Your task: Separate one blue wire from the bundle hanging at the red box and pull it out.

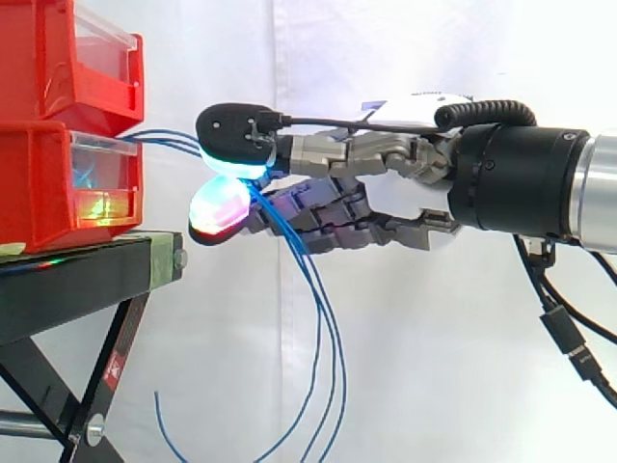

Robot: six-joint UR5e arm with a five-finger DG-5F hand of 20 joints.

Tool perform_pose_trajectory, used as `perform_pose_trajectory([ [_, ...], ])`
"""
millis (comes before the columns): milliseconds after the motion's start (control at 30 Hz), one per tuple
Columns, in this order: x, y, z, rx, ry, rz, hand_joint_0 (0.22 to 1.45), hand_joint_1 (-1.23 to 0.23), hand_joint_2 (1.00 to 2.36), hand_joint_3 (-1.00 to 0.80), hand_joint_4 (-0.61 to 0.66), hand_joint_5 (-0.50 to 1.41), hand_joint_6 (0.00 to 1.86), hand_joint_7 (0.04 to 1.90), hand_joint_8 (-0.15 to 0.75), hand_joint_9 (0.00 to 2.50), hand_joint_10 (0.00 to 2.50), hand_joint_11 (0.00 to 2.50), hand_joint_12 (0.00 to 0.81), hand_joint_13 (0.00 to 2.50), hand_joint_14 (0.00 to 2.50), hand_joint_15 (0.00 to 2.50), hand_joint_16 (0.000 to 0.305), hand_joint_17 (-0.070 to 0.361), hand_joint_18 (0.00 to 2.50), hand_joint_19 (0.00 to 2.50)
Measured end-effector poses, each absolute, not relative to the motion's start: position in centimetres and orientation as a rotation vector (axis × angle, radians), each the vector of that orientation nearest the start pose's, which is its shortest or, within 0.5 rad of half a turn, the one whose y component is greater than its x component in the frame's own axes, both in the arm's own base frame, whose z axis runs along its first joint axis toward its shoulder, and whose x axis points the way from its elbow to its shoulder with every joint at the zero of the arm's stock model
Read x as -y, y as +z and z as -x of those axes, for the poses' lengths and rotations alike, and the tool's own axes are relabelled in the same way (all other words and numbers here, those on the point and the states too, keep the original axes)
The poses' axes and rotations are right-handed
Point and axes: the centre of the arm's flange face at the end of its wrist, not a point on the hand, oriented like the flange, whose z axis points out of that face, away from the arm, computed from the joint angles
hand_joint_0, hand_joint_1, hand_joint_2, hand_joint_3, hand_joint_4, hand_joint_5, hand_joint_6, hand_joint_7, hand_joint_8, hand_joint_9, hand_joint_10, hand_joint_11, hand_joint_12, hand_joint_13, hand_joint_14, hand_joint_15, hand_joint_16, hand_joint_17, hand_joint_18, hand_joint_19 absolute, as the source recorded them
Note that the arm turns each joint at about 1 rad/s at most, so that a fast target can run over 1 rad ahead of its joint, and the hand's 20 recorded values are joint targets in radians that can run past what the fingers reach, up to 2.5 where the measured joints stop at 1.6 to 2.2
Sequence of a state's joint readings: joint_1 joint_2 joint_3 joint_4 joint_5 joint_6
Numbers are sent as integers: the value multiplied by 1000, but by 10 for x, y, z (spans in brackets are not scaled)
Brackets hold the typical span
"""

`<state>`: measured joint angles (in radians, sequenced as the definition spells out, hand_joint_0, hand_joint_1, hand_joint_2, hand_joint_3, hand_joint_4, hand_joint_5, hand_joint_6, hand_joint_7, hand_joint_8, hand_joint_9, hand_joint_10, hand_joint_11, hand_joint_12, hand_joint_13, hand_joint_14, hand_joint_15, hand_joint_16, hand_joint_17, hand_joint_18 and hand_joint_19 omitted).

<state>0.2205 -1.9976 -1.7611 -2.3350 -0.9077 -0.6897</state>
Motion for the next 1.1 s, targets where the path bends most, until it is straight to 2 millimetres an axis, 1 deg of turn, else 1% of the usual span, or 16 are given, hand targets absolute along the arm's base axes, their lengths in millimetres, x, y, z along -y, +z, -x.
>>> perform_pose_trajectory([
  [367,63,242,-622,-1066,421,-920,561,-552,1000,-500,316,-206,503,857,306,315,3,147,374,45,3,109,59,132,0,187],
  [1100,66,242,-623,-1077,391,-901,558,-545,1000,-500,299,-220,502,790,296,270,2,101,372,18,2,96,59,133,0,190],
])
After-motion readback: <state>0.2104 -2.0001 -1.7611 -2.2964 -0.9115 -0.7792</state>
